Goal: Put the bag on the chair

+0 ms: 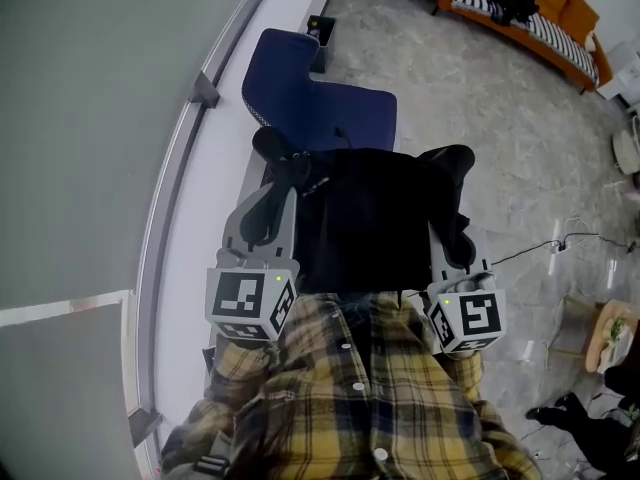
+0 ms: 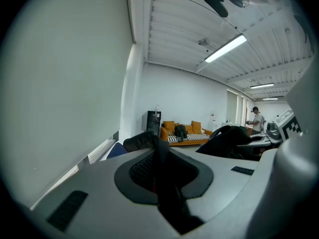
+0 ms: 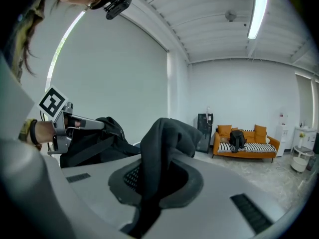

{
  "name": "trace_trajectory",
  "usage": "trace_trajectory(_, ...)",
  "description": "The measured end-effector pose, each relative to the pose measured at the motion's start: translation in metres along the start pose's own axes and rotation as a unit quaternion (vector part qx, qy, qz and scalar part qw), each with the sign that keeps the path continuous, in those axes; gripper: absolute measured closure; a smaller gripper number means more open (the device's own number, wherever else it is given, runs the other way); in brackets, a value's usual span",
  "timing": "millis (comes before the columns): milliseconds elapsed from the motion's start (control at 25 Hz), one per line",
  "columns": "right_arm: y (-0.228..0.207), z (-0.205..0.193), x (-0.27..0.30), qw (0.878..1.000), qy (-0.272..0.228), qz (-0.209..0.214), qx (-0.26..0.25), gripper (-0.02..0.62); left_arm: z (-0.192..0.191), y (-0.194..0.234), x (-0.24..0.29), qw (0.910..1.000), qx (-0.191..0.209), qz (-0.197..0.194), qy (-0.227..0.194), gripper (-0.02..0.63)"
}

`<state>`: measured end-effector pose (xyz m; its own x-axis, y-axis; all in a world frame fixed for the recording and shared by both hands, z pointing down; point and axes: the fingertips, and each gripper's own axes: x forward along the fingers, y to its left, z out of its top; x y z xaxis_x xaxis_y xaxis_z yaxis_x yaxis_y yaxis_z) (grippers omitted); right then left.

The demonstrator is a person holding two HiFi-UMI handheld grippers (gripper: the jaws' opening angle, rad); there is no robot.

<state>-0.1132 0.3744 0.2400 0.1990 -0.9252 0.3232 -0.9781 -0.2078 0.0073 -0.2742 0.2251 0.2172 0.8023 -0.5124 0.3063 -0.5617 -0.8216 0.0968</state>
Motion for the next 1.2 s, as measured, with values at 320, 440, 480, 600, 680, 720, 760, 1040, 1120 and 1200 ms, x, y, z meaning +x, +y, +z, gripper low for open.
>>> trace_trajectory(320, -0.013, 0.0, -0.012, 1.0, -0.012, 0.02, -0.002, 0.561, -0.002, -0.017, -0.007, 0.9999, -0.011, 0.012, -0.002, 0.545)
trace_trajectory(440, -0.014, -0.005, -0.007, 1.0, -0.002, 0.024, 0.004, 0.561, -0.005, -0.015, -0.001, 0.9998, -0.012, 0.014, 0.004, 0.545)
trace_trajectory(480, -0.014, -0.007, -0.004, 1.0, 0.0, 0.026, 0.005, 0.561, -0.006, -0.013, 0.001, 0.9998, -0.013, 0.015, 0.006, 0.545)
trace_trajectory(600, -0.017, -0.007, 0.009, 1.0, 0.003, 0.025, 0.006, 0.561, -0.008, -0.007, 0.013, 0.9997, -0.015, 0.016, 0.012, 0.545)
trace_trajectory(680, -0.018, -0.004, 0.02, 1.0, 0.005, 0.024, 0.004, 0.561, -0.007, 0.0, 0.022, 0.9997, -0.015, 0.013, 0.011, 0.545)
trace_trajectory(720, -0.019, -0.002, 0.027, 1.0, 0.006, 0.024, 0.003, 0.561, -0.005, 0.004, 0.028, 0.9998, -0.016, 0.01, 0.011, 0.545)
trace_trajectory(760, -0.02, 0.001, 0.033, 1.0, 0.007, 0.023, 0.002, 0.561, -0.003, 0.008, 0.034, 0.9998, -0.018, 0.008, 0.011, 0.545)
trace_trajectory(1040, -0.023, 0.023, 0.097, 1.0, 0.024, 0.008, 0.0, 0.561, 0.019, 0.053, 0.091, 0.9996, -0.02, -0.008, 0.02, 0.545)
trace_trajectory(1120, -0.025, 0.029, 0.118, 1.0, 0.029, 0.004, -0.001, 0.561, 0.023, 0.067, 0.109, 0.9994, -0.021, -0.012, 0.023, 0.545)
trace_trajectory(1200, -0.028, 0.036, 0.138, 0.999, 0.033, -0.002, -0.001, 0.561, 0.029, 0.08, 0.126, 0.9992, -0.023, -0.018, 0.028, 0.545)
